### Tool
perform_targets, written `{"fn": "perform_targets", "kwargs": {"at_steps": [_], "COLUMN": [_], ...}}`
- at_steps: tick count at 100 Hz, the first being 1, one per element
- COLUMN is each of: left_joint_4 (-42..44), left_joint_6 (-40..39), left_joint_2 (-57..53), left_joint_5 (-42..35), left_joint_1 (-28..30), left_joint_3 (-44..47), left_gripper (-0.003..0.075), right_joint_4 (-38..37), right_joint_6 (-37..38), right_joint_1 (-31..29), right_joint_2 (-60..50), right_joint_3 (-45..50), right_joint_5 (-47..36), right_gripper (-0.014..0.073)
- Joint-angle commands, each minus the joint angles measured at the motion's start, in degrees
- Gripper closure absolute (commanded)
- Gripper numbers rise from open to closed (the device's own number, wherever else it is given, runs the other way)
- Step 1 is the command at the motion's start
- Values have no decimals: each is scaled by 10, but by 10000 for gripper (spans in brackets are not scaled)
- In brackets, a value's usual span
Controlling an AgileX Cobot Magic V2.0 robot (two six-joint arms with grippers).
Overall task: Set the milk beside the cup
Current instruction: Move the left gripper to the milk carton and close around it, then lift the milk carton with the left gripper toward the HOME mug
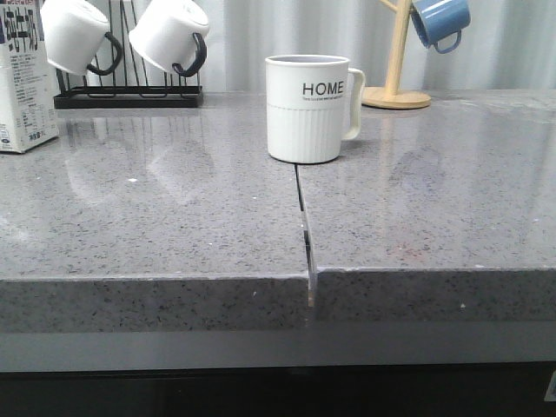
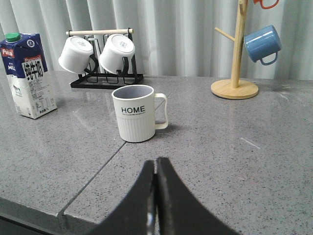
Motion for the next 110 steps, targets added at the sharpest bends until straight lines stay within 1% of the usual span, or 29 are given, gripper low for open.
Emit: {"fn": "perform_targets", "kwargs": {"at_steps": [1,22,41,78,110], "left_joint_4": [-6,5,24,42,48], "left_joint_6": [-6,-6,-6,-6,-17], "left_joint_2": [35,116,192,325,394], "left_joint_5": [-74,-181,-234,-261,-288], "left_joint_1": [-4,-4,-8,-15,-21], "left_joint_3": [-33,-64,-108,-212,-275], "left_gripper": [83,83,83,83,83], "right_joint_4": [-3,-3,-3,-3,-3], "right_joint_6": [-1,-1,-1,-1,-1], "right_joint_1": [-1,-1,-1,-1,-1], "right_joint_2": [-7,-7,-7,-7,-7], "right_joint_3": [-13,-13,-13,-13,-13], "right_joint_5": [-44,-44,-44,-44,-44], "right_gripper": [662,662,662,662,662]}}
